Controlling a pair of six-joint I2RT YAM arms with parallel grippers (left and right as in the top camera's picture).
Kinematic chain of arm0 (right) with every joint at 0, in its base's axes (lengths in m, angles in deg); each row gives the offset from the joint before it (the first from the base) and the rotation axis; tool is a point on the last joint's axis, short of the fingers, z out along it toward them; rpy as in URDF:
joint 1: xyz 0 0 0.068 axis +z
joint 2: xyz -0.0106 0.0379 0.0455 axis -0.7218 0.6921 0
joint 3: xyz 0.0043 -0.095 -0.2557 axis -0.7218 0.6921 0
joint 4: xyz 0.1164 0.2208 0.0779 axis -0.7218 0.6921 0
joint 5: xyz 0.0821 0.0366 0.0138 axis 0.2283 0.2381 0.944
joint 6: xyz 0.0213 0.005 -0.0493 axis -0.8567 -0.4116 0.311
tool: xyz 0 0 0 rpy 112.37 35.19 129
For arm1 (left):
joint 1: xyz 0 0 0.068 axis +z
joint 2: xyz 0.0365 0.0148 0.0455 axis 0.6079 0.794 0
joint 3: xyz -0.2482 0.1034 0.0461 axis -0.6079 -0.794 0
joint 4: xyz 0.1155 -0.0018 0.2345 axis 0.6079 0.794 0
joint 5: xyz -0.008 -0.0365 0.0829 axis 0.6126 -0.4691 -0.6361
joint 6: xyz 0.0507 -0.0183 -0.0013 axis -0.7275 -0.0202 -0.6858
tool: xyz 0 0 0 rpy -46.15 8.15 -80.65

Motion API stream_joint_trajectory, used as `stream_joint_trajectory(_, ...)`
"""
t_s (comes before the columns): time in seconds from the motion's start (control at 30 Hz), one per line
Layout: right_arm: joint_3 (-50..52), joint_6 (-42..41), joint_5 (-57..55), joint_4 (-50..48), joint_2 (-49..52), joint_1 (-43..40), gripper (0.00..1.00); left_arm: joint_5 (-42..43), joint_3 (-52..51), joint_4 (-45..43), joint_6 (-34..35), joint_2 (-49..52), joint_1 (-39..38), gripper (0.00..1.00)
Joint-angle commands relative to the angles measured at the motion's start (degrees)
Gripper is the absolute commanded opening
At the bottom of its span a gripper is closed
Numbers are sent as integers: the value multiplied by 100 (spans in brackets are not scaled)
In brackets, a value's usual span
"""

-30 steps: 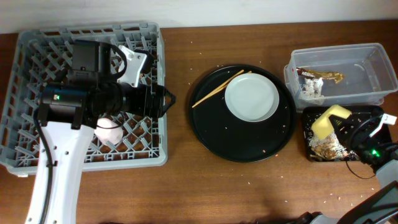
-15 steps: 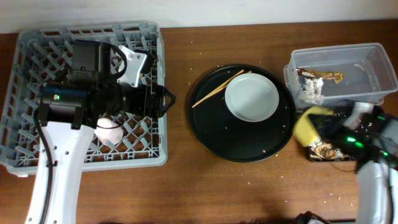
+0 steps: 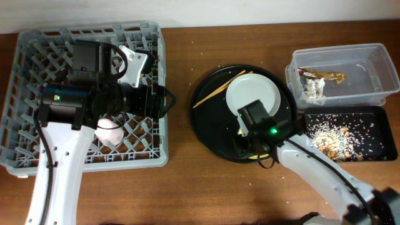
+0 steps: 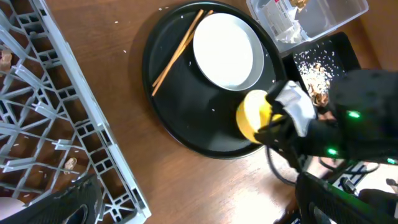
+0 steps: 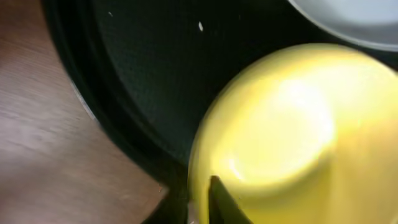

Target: Sort waste into correct bins and load items into the dishwasher rack

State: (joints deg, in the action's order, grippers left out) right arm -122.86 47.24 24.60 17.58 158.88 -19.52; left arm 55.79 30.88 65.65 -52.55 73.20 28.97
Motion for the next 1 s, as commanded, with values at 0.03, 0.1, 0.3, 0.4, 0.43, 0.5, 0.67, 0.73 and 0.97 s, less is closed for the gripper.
stream_joint_trajectory(0.03, -188, 125, -103, -131, 155, 31, 42, 13, 68, -4, -114, 31, -15, 99)
stream_joint_trajectory(0.1, -776, 61, 109, 168, -63, 26, 54, 13, 68, -4, -111, 31, -15, 99)
stream_joint_trajectory(0.3, -2564, -363, 0, 1010, -85, -348, 66, 79, 68, 63, -87, 31, -15, 99)
stream_joint_trajectory(0.4, -2761, -988, 463, 1335, -304, -1449, 75, 168, 66, -599, -136, 116, -175, 99)
stream_joint_trajectory(0.43, -2761, -988, 741, 1362, -310, -1696, 78, 66, 66, -782, -459, 321, -487, 99)
stream_joint_trajectory(0.5, -2758, -986, 776, 1567, -302, -2026, 98, -1314, 66, -1152, -457, 1047, -1235, 99)
stream_joint_trajectory(0.67, -2756, -986, 778, 1687, -302, -2118, 98, -1934, 66, -2876, -459, 2887, -1657, 42)
stream_joint_trajectory(0.73, -2756, -986, 778, 1714, -302, -2111, 98, -1915, 66, -3261, -459, 3357, -1690, 35)
stream_joint_trajectory(0.97, -2756, -986, 778, 1727, -302, -2107, 99, -1930, 66, -4105, -1419, 4345, -2076, 29)
